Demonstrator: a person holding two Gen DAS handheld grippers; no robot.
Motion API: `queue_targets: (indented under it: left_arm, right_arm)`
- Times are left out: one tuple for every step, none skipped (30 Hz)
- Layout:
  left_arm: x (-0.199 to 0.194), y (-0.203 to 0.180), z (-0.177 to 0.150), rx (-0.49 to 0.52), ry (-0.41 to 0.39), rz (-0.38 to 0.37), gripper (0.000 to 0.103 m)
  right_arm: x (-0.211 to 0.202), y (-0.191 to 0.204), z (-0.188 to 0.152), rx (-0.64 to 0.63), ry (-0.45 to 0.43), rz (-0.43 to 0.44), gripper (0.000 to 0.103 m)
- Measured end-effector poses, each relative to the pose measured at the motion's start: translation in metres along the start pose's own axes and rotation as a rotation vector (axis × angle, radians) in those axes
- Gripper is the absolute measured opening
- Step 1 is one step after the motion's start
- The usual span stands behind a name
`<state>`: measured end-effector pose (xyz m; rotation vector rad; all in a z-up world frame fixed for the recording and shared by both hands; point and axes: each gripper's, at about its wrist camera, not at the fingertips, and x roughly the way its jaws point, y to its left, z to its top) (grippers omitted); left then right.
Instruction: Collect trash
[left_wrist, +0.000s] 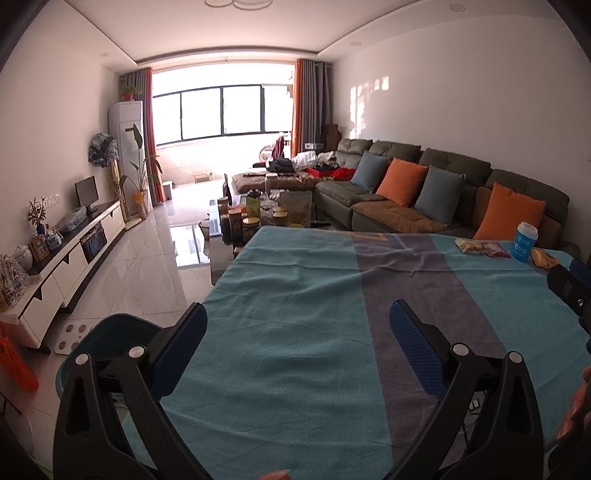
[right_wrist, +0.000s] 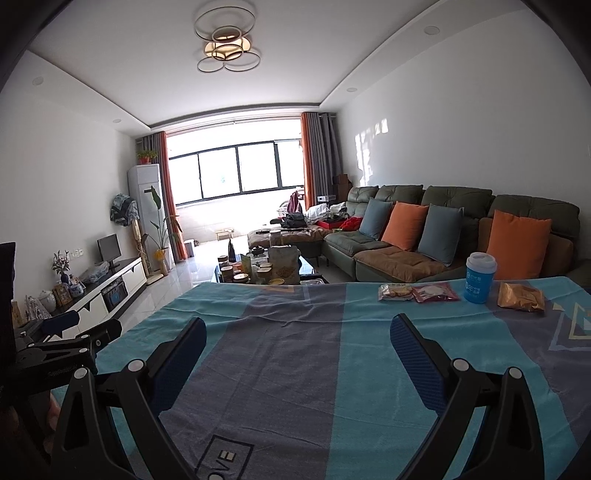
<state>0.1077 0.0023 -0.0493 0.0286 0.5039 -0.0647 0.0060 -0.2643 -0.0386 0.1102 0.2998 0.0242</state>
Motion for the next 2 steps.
queue_targets:
  left_arm:
    - [0.014, 0.0, 0.002, 0.002, 0.047, -0.005, 0.097]
    - [0.029, -0.002, 0.003, 0.008, 0.091, -0.011, 0.097]
  right_arm:
    - [0.003, -0.007, 0.0, 0.008, 0.02, -0.016, 0.096]
    - [0.007, -0.014, 0.0, 0.013, 0.039, -0.034, 0.096]
